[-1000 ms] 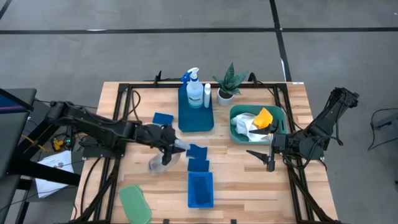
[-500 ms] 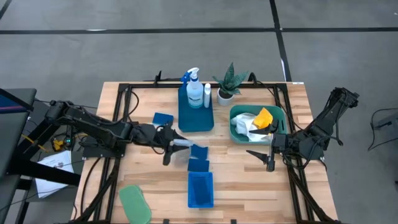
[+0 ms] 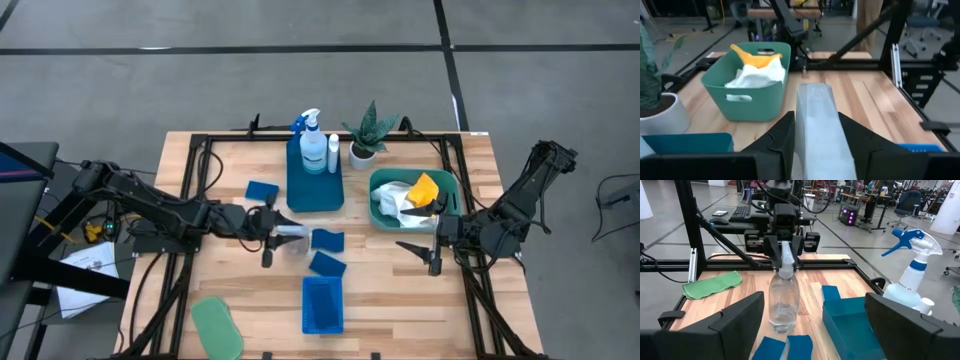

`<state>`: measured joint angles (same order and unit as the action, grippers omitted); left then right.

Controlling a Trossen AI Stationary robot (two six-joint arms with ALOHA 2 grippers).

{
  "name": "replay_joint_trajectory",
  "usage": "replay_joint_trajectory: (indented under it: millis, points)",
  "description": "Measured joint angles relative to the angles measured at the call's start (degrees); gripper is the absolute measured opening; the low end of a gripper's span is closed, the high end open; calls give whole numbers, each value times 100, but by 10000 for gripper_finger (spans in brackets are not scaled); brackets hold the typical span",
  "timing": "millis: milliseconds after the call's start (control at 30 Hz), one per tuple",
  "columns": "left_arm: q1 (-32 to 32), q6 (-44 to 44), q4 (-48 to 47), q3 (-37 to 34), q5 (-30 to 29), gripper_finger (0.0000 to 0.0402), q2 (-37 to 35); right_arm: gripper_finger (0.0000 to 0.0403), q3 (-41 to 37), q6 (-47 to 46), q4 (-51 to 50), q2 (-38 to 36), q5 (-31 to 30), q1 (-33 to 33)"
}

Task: Pick & Place Kitchen Items
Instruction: Put the transparent spray bottle into the blue bin

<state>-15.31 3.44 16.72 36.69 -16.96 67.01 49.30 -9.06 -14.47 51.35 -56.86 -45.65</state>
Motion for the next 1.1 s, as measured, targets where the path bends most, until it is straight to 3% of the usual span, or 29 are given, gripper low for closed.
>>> replay_joint_trajectory:
  millis: [267, 667, 900, 1100]
  points:
    - [-4, 194, 266, -297, -271, 161, -169, 336, 0, -2, 36, 0, -1, -1]
    - [-4, 345, -604, -312, -320, 279, -931, 336, 0, -11, 31, 0, 0, -1]
    - [0, 330, -587, -310, -298, 293, -1467, 336, 0, -15, 34, 0, -2, 0]
    - [-5, 454, -194, -304, 91, 294, -1636, 336, 0, -11, 34, 0, -2, 0]
